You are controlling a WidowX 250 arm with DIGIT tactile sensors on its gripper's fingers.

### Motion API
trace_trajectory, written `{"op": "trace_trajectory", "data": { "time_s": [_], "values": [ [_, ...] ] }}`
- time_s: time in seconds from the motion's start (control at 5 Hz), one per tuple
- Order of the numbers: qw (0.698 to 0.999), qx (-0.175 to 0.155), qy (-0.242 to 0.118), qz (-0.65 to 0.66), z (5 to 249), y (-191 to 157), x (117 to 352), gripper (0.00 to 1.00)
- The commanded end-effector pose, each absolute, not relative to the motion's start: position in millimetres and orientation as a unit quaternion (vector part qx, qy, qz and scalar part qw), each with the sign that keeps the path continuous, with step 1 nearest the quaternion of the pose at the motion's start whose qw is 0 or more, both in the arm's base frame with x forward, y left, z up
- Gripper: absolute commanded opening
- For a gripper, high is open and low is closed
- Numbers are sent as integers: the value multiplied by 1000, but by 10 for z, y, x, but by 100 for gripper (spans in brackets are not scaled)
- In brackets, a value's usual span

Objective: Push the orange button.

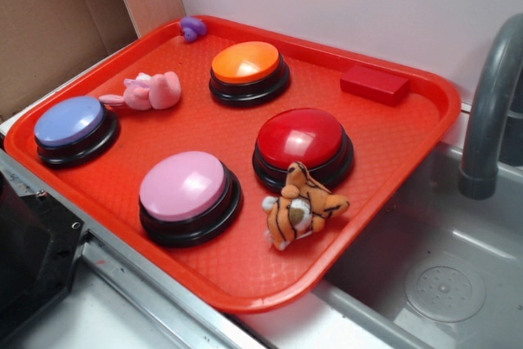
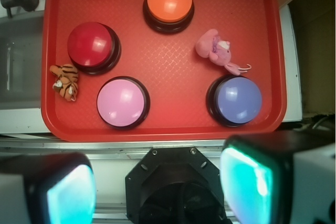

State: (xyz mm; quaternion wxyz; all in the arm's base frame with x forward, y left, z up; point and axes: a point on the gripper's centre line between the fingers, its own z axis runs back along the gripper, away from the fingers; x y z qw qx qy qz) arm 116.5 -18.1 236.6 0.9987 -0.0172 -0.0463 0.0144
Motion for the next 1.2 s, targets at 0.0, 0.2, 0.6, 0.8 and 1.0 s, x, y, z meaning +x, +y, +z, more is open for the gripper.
{"op": "trace_trajectory", "data": {
  "time_s": [0.0,0.2,0.6,0.8,1.0],
  "values": [
    [999,-17,-46,14,2366,-181,1165,100],
    [1000,6,-17,13,2115,72,1558,100],
    [999,26,-28,4,1686,312,2363,100],
    [998,40,-36,-12,1463,282,2683,100],
    [998,40,-36,-12,1463,282,2683,100]
  ]
}}
